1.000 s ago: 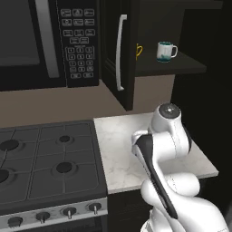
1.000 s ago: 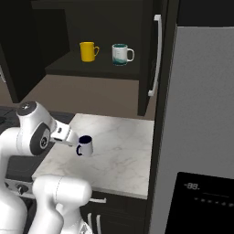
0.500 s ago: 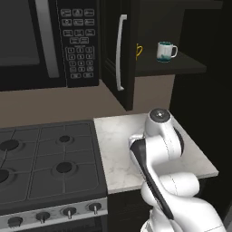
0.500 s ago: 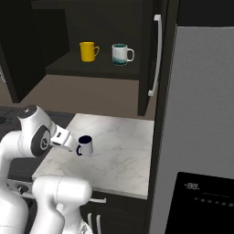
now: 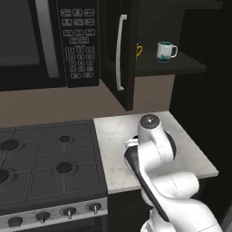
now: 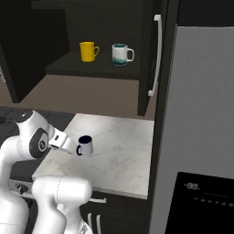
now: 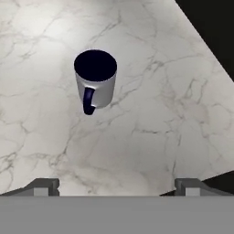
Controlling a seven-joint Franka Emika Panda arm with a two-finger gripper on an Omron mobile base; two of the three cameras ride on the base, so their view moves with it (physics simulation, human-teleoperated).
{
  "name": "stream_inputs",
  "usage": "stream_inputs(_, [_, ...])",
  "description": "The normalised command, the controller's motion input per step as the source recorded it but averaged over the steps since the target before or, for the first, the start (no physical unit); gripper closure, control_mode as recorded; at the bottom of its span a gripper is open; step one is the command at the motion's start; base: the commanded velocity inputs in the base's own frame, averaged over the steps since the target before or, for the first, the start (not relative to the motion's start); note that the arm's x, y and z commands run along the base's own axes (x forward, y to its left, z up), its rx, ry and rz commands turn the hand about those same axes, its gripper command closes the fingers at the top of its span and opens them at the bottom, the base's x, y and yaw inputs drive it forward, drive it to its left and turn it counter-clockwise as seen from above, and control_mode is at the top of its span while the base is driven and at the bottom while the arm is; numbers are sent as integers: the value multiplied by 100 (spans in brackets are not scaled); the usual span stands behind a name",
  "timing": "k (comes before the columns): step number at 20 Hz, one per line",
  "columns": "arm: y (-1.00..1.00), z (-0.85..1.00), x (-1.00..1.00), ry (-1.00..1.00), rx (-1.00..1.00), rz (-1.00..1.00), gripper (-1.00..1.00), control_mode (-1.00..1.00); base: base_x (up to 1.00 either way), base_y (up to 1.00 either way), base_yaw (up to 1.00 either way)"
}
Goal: Pick the mug on the counter and place it in the cabinet with the handle facing the right, like the mugs already inside.
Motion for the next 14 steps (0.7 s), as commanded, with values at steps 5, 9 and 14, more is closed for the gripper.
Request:
stream_inputs(5, [0, -29, 12, -8, -6, -3, -100, -100, 0, 0, 0])
stream_inputs(9, [0, -33, 22, -5, -6, -4, -100, -100, 0, 0, 0])
stream_inputs(14, [0, -33, 30, -2, -4, -5, -100, -100, 0, 0, 0])
